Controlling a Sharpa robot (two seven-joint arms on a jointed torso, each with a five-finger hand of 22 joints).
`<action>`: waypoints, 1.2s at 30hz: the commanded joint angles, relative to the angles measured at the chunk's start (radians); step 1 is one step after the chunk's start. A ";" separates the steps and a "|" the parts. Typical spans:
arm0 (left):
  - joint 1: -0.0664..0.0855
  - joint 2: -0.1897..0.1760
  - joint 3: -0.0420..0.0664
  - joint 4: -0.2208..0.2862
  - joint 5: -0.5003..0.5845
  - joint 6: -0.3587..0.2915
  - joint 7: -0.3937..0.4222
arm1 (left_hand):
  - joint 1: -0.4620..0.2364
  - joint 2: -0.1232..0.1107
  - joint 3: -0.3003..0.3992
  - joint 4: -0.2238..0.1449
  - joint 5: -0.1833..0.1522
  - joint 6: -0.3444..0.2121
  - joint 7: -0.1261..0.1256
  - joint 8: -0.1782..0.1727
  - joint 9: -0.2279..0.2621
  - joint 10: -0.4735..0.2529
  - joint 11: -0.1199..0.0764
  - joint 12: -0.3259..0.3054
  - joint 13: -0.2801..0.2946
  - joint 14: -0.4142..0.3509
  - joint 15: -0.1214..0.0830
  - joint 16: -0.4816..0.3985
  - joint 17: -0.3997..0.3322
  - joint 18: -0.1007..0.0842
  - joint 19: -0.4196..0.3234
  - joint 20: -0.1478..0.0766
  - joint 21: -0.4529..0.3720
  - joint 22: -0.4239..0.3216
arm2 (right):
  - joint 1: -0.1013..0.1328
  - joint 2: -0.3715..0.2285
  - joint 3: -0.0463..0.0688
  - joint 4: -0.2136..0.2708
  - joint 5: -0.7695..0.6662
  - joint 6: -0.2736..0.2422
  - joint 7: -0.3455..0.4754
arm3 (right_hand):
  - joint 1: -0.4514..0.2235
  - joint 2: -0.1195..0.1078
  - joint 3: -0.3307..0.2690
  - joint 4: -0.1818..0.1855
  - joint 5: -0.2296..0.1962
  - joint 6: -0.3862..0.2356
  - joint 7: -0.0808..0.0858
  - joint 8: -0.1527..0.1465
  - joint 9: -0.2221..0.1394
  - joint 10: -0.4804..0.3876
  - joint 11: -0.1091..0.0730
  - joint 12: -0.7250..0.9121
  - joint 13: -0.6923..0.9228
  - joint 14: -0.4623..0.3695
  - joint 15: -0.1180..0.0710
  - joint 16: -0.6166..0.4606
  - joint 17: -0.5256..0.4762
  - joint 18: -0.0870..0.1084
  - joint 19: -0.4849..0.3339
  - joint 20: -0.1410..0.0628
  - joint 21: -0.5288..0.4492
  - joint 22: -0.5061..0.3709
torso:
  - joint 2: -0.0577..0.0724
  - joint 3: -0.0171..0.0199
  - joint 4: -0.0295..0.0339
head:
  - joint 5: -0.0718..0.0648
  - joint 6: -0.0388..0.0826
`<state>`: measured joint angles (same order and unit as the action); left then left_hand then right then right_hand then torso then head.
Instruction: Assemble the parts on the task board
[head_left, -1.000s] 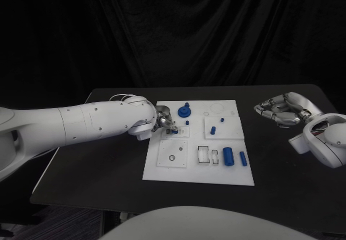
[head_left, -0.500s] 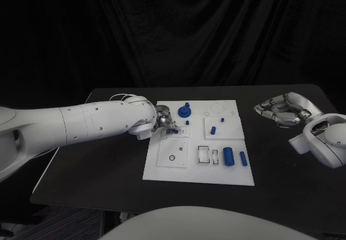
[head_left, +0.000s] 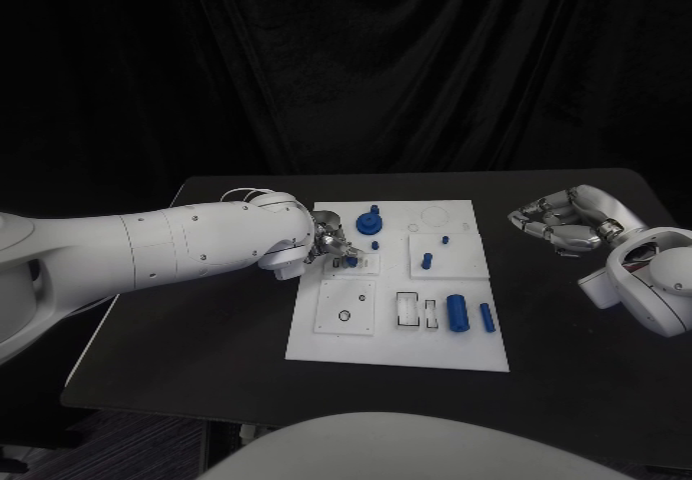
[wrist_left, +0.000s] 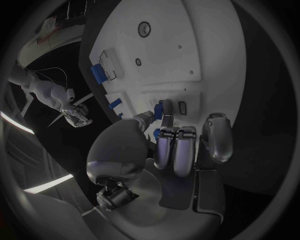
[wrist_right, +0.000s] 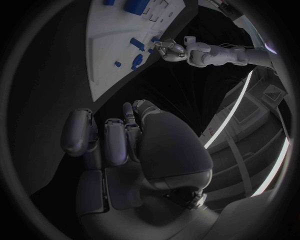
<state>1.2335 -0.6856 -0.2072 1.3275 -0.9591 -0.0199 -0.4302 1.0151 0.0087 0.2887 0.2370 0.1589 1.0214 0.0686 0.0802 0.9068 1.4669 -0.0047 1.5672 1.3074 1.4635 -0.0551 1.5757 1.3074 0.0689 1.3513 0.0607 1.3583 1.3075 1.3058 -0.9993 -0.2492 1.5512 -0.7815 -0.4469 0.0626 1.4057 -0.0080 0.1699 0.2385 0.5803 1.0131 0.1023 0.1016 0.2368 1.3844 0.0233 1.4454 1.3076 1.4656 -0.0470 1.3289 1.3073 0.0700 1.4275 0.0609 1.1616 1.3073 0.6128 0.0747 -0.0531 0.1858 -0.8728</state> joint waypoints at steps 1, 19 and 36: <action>-0.007 0.000 -0.004 0.000 0.000 0.017 -0.012 | -0.010 0.004 -0.008 0.003 -0.004 0.002 0.006 -0.003 -0.024 0.104 0.008 0.004 0.263 0.107 0.008 -0.005 0.263 0.008 -0.004 0.005 -0.006 0.030 | -0.003 -0.001 0.001 0.000 -0.005 0.009 -0.014 | 0.009 0.001 -0.001 -0.006 0.007 -0.001 0.003 -0.005 0.002 -0.007 0.000 -0.004 0.010 0.030 0.001 -0.003 0.027 0.020 -0.003 0.000 -0.006 0.118 | 0.000 0.0001 -0.0004 | 0.001 0.000; -0.007 -0.009 -0.004 0.006 0.000 0.013 0.012 | 0.070 0.031 -0.005 -0.049 0.133 0.022 -0.006 0.010 -0.016 0.104 -0.002 0.004 0.263 0.107 0.001 -0.005 0.263 0.010 -0.005 0.001 -0.013 0.033 | -0.005 0.000 0.001 -0.001 -0.005 0.011 -0.014 | 0.009 0.001 -0.001 -0.006 0.007 -0.001 0.003 -0.005 0.002 -0.007 0.000 -0.004 0.010 0.030 0.001 -0.003 0.027 0.020 -0.003 0.000 -0.006 0.118 | 0.000 -0.0002 0.0002 | 0.001 0.000; -0.007 -0.014 -0.004 0.010 0.000 0.021 0.013 | 0.100 0.027 0.039 -0.079 0.216 0.035 -0.018 0.036 0.021 0.104 -0.013 0.004 0.263 0.107 -0.008 -0.005 0.263 0.009 -0.004 -0.009 -0.016 0.038 | -0.006 0.001 0.001 -0.003 -0.005 0.013 -0.016 | 0.008 0.001 -0.001 -0.005 0.008 -0.001 0.004 -0.005 0.002 -0.007 0.000 -0.005 0.009 0.030 0.001 -0.004 0.026 0.020 -0.004 0.000 -0.009 0.117 | 0.000 0.0006 0.0001 | -0.001 0.000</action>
<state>1.2314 -0.6982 -0.2084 1.3366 -0.9585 -0.0189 -0.4183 1.1071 0.0367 0.3206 0.1582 0.3708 1.0506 0.0544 0.1102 0.9267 1.4672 -0.0117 1.5672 1.3074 1.4671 -0.0588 1.5757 1.3075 0.0689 1.3478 0.0569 1.3483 1.3074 1.3029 -0.9985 -0.2491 1.5488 -0.7821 -0.4418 0.0614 1.4057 -0.0080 0.1699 0.2385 0.5819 1.0132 0.1022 0.1017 0.2368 1.3844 0.0233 1.4454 1.3076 1.4656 -0.0470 1.3289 1.3073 0.0700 1.4275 0.0609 1.1593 1.3079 0.6123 0.0747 -0.0532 0.1847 -0.8728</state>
